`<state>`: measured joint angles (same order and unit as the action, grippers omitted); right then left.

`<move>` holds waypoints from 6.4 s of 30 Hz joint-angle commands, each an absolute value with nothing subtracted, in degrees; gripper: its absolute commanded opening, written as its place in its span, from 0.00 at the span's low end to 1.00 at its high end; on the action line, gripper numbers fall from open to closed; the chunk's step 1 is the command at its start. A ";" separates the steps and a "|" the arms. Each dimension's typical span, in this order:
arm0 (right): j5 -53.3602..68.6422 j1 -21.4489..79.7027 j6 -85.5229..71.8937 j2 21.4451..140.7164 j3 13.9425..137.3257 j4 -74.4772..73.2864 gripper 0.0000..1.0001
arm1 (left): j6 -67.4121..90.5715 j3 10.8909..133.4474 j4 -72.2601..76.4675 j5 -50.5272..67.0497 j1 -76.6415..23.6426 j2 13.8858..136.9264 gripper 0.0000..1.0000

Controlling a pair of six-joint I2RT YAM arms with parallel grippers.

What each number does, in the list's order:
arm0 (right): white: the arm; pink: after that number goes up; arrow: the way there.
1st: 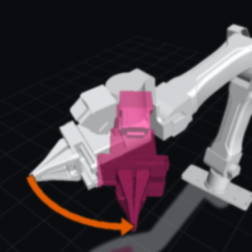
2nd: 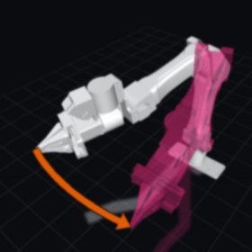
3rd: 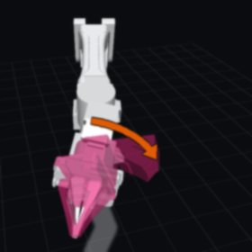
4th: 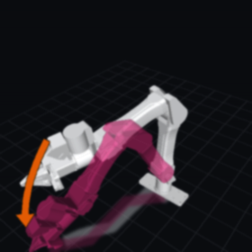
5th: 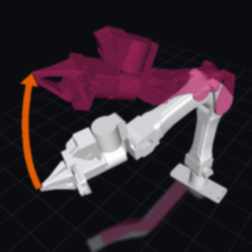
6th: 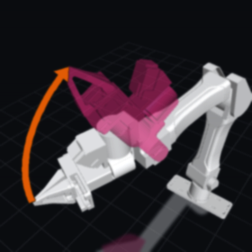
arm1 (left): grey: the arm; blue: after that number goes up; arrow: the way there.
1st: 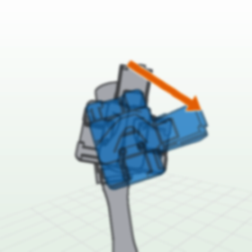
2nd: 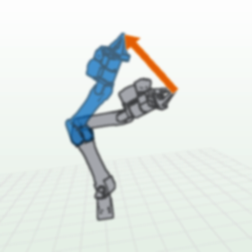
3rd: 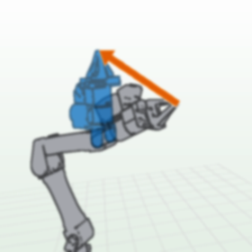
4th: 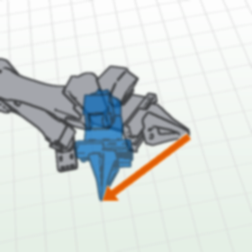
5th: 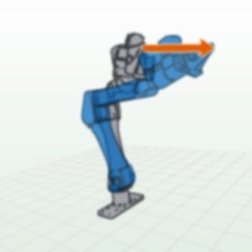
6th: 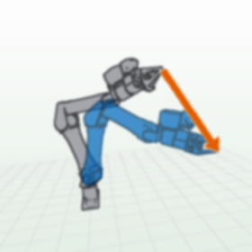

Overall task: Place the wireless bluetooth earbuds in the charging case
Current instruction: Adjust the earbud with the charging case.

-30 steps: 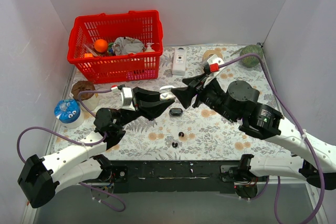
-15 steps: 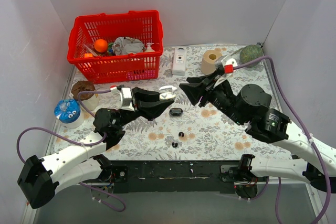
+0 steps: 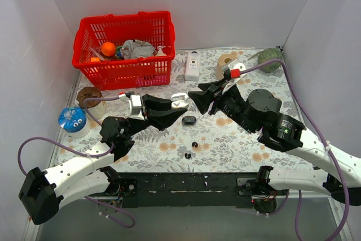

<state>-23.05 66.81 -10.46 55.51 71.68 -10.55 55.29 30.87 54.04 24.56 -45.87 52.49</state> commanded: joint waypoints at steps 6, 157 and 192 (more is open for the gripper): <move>-23.20 66.80 -10.90 54.67 72.95 -10.20 0.55 | 54.49 32.52 54.32 24.43 -45.88 50.89 0.00; -16.52 66.80 -12.22 52.30 71.29 -8.18 0.63 | 55.99 31.99 55.19 23.47 -45.88 53.00 0.00; -25.57 66.80 -11.78 50.98 70.84 -11.51 0.63 | 59.59 33.31 57.75 31.38 -45.88 54.32 0.00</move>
